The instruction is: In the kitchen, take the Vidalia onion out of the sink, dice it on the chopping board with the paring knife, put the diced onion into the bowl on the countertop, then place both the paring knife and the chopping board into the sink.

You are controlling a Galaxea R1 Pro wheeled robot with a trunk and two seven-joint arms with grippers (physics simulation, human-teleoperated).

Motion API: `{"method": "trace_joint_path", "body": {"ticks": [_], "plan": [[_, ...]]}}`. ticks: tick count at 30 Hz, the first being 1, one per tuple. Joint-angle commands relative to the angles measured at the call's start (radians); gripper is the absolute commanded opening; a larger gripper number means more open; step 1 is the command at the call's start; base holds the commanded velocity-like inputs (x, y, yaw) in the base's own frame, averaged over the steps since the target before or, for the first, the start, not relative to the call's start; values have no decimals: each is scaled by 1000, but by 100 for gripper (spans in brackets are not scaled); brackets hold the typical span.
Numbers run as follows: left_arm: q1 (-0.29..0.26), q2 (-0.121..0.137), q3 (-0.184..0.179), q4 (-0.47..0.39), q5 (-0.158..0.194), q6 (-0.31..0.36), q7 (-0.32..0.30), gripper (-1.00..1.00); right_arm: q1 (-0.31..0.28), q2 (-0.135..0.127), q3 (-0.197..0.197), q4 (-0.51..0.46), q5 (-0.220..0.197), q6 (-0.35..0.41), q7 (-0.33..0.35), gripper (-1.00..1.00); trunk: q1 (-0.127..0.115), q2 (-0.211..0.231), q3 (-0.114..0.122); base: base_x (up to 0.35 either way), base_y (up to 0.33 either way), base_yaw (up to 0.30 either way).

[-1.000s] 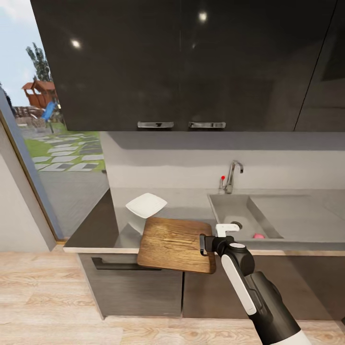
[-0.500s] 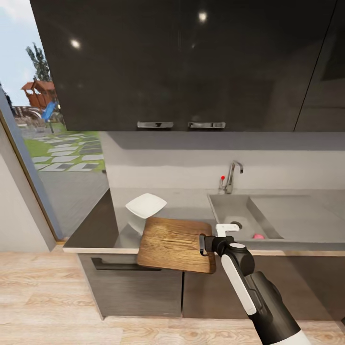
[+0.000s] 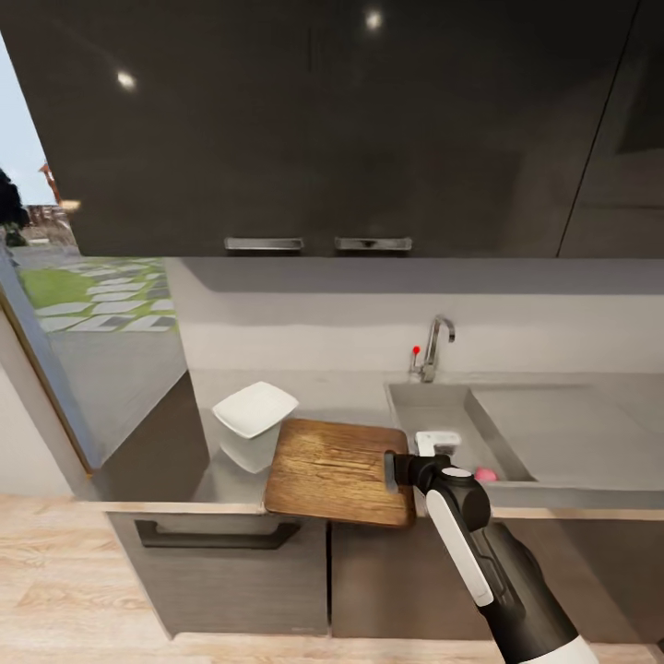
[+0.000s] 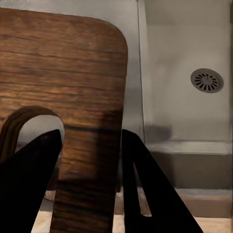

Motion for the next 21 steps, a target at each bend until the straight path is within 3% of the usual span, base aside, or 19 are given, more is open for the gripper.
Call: {"method": "trace_joint_path", "body": {"ticks": [1, 6, 17, 21], "plan": [[0, 0, 2, -1, 3, -1, -2, 100, -1, 0, 1, -1, -11, 3, -10, -100, 1, -2, -2, 229, -211, 0], [0, 0, 2, -1, 3, -2, -2, 100, -1, 1, 1, 1, -9, 18, -10, -100, 1, -2, -2, 151, -86, 0], [0, 0, 3, -1, 3, -2, -2, 100, -1, 10, 3, 36, -8, 35, -11, -100, 1, -2, -2, 23, -6, 0], [0, 0, 3, -1, 3, -2, -2, 100, -1, 11, 3, 49, -8, 35, -12, -100, 1, -2, -2, 243, 0, 0]]}}
